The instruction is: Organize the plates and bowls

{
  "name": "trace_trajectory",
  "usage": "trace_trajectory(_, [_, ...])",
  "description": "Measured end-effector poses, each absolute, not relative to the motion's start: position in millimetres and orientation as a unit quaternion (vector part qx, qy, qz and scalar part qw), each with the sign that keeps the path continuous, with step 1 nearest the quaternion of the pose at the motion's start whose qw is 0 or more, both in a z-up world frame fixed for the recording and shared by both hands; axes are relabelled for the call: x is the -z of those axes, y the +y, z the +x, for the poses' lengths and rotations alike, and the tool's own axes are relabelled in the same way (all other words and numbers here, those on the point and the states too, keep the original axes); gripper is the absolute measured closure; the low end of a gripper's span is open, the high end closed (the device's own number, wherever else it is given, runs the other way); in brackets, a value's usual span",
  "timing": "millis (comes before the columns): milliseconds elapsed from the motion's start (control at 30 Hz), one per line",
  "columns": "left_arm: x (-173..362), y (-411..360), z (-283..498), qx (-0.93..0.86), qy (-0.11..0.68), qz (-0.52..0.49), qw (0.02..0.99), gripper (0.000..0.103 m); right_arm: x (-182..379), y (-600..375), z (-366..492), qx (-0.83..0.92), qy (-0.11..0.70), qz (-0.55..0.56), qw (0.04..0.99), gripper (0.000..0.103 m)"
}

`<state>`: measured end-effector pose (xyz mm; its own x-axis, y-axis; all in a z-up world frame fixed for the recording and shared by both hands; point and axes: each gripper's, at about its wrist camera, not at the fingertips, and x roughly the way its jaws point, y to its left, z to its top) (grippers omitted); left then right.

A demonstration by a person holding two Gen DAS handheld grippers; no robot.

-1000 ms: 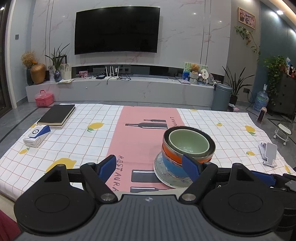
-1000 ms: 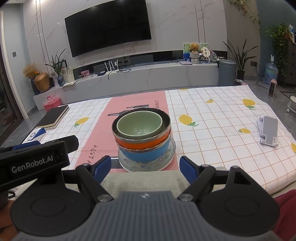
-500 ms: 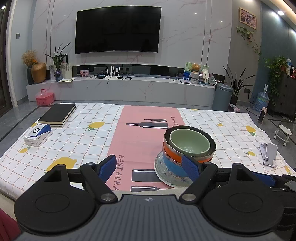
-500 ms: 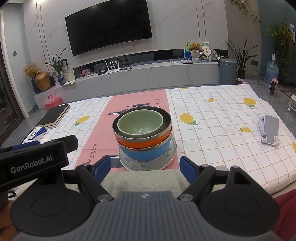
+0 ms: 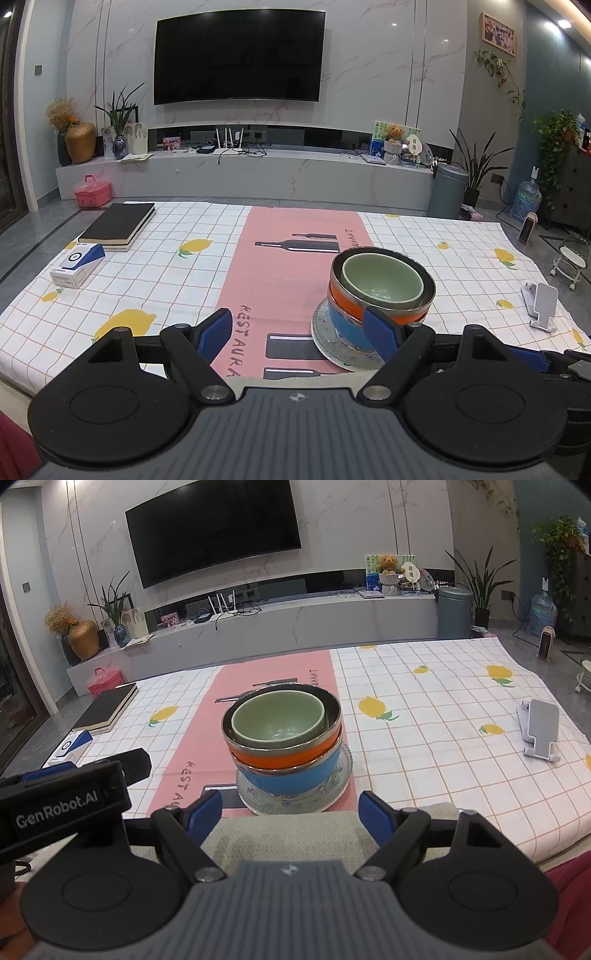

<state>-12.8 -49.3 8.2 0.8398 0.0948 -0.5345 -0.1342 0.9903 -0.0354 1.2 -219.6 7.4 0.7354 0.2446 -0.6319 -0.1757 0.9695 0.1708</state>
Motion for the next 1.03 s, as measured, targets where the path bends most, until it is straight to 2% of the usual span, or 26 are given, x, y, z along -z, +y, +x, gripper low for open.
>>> trace_trajectory(1033, [-4.4, -51.3, -13.4, -0.061, 0.280, -0.034, 0.957, 0.009, -2.7, -219.5, 3.2, -0.109, 0.356, 0.049, 0.927, 0.023])
